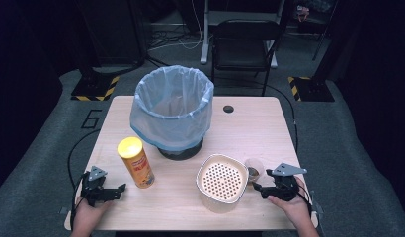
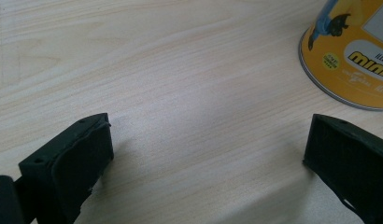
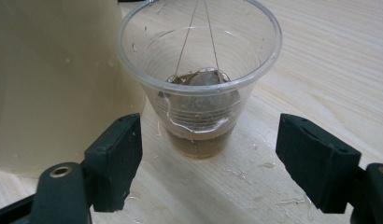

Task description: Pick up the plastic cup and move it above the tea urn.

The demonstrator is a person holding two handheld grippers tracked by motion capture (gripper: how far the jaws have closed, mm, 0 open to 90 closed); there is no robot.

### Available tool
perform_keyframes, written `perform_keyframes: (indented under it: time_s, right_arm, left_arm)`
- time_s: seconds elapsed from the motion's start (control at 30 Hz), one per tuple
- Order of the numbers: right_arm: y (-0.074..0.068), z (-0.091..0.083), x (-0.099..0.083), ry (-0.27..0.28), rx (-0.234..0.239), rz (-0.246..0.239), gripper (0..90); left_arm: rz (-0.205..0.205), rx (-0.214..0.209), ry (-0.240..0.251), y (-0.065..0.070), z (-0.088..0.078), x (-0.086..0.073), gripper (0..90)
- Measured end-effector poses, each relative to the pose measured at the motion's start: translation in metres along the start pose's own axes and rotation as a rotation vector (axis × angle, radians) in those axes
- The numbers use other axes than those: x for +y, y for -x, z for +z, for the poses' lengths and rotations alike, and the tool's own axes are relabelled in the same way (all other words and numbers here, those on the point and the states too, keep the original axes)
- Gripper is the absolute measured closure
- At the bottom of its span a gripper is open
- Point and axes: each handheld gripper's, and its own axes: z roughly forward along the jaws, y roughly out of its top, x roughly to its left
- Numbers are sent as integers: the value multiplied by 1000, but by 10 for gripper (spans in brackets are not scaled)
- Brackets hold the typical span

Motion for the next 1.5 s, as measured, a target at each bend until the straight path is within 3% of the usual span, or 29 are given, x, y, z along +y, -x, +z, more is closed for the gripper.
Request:
perform_keyframes:
  time_s: [0.13,0.47,0.6,0.9,1.2,1.5]
  right_arm:
    - [3,-2,4,1,33,7,228]
    - [1,6,15,7,36,-36,232]
    - [1,9,18,-1,41,-58,302]
    - [0,22,25,7,49,-88,275]
    - [-1,25,24,44,28,-83,310]
    - [-1,18,19,45,0,-81,313]
  left_arm:
    - [-1,0,1,0,0,0,10]
    - [0,0,0,0,0,0,10]
    - [0,0,0,0,0,0,10]
    - [0,0,1,0,0,0,10]
    - [-2,0,1,0,0,0,10]
    - [1,0,-1,0,0,0,10]
